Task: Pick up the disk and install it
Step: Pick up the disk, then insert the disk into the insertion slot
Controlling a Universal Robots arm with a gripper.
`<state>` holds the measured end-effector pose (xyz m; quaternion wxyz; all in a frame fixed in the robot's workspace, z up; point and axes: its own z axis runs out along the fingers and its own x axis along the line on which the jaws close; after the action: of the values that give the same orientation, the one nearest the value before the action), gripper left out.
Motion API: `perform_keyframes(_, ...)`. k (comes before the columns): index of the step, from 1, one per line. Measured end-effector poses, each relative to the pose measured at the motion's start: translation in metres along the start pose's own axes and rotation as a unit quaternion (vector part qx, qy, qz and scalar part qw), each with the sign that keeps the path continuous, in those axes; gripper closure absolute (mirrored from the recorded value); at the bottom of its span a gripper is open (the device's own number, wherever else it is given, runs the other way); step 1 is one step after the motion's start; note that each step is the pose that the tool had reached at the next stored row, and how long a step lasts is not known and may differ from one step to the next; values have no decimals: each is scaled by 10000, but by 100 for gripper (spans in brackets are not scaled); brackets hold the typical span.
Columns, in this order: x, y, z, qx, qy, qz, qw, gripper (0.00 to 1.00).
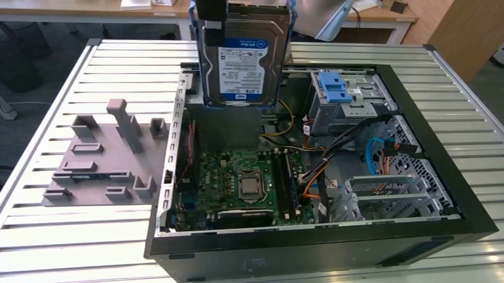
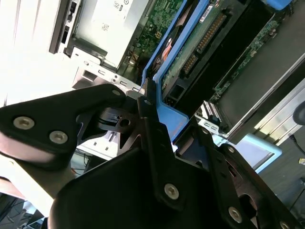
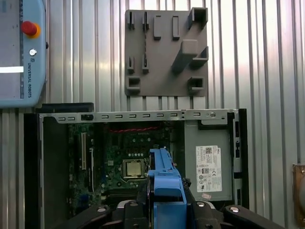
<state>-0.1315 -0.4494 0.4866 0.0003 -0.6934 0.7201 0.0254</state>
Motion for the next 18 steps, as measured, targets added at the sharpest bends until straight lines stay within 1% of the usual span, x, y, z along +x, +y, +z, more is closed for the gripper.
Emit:
perform_keyframes(8,67,-115,-7,0,0,0,10000,63)
perform_keyframes(18,112,-240,-12,0,0,0,10000,63)
